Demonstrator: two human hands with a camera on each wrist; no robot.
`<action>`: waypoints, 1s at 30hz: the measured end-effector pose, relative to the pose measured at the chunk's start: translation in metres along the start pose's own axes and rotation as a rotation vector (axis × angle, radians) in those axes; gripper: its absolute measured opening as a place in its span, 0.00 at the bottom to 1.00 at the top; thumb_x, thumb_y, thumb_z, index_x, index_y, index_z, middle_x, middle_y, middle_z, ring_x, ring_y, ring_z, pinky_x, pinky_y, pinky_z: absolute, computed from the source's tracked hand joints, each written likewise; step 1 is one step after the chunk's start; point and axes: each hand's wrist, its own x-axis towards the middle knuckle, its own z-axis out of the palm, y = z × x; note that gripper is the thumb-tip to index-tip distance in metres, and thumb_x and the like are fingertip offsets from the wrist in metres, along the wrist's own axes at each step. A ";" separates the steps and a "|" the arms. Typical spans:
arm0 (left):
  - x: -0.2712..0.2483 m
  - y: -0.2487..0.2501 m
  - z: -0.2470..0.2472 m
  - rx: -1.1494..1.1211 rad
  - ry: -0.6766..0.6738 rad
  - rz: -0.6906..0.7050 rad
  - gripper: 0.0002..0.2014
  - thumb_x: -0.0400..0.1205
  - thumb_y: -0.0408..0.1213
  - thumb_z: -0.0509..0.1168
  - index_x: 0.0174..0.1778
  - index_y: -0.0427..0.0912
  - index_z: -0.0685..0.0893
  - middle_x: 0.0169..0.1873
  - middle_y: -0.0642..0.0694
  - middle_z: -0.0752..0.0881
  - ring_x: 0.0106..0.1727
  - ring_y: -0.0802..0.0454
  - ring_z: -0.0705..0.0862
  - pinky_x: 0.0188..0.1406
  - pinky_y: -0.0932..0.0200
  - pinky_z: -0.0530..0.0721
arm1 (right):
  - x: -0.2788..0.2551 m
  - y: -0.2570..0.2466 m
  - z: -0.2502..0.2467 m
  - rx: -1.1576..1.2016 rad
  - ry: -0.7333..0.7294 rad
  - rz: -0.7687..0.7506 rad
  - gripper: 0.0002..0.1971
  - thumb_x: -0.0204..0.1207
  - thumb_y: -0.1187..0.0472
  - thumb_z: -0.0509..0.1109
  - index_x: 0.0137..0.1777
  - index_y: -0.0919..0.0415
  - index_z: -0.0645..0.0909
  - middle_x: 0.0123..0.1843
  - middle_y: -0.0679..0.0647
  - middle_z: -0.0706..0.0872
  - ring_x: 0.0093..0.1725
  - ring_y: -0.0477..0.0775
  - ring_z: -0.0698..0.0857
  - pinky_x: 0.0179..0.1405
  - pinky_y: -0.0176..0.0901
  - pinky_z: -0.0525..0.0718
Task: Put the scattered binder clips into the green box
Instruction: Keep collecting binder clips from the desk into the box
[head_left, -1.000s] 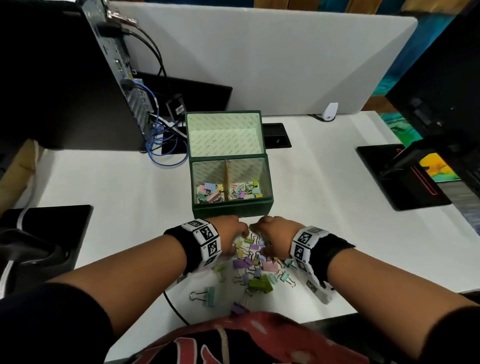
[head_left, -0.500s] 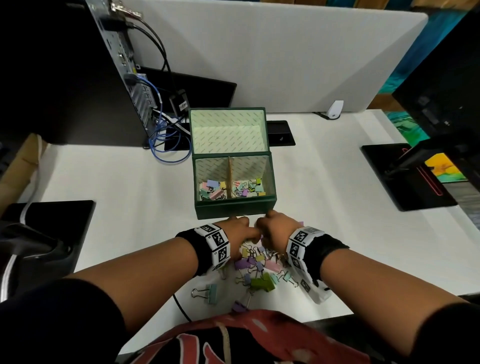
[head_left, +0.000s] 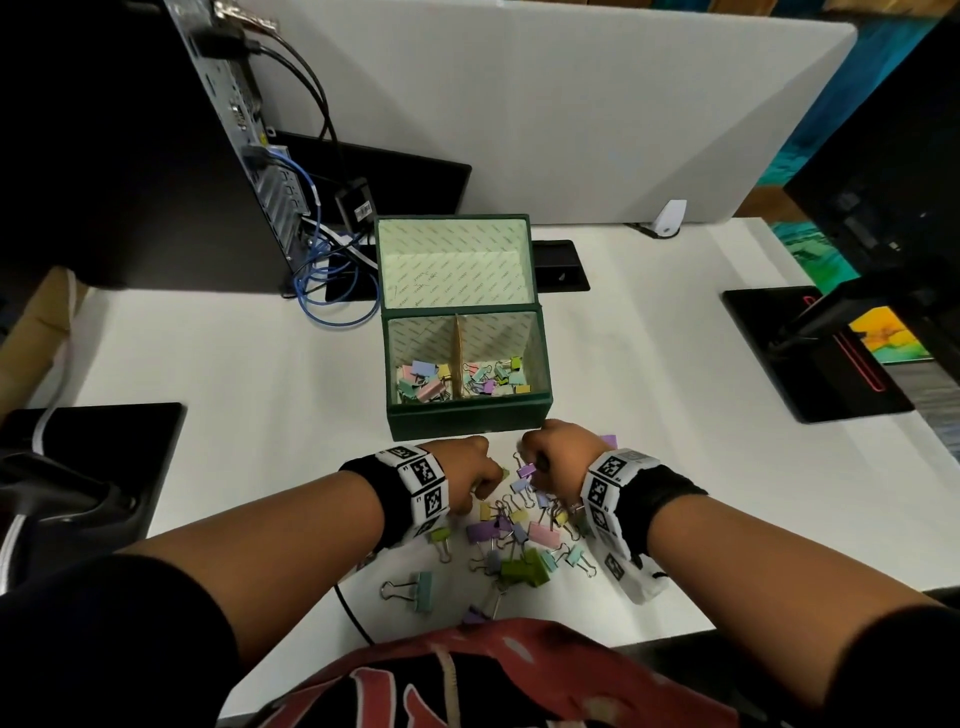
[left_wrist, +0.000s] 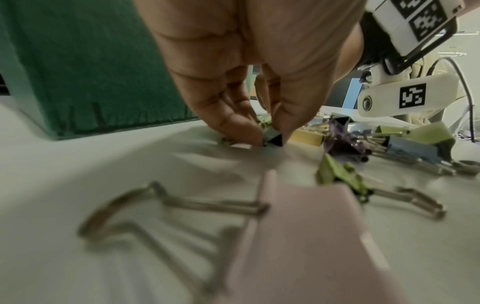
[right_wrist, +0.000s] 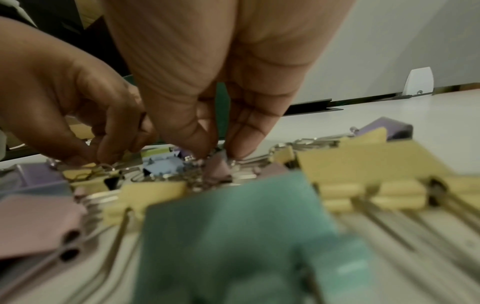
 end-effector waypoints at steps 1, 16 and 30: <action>-0.001 0.000 0.000 0.000 -0.003 -0.006 0.11 0.72 0.32 0.67 0.50 0.44 0.80 0.56 0.40 0.75 0.51 0.38 0.81 0.50 0.46 0.84 | 0.000 0.000 0.000 0.005 0.005 0.003 0.10 0.70 0.66 0.70 0.50 0.64 0.79 0.48 0.58 0.76 0.45 0.57 0.75 0.43 0.39 0.70; -0.009 -0.009 0.003 -0.017 0.051 -0.041 0.14 0.74 0.32 0.67 0.55 0.45 0.79 0.57 0.41 0.76 0.52 0.41 0.81 0.52 0.47 0.85 | -0.010 0.006 0.000 0.045 0.054 0.042 0.11 0.71 0.62 0.70 0.53 0.63 0.78 0.47 0.56 0.77 0.44 0.54 0.74 0.43 0.39 0.69; -0.022 -0.013 0.005 0.031 0.037 -0.047 0.24 0.74 0.32 0.69 0.66 0.50 0.75 0.63 0.43 0.75 0.61 0.43 0.77 0.57 0.48 0.82 | -0.022 0.006 -0.001 -0.063 -0.069 -0.039 0.27 0.70 0.56 0.70 0.70 0.55 0.69 0.63 0.57 0.76 0.57 0.59 0.82 0.54 0.48 0.84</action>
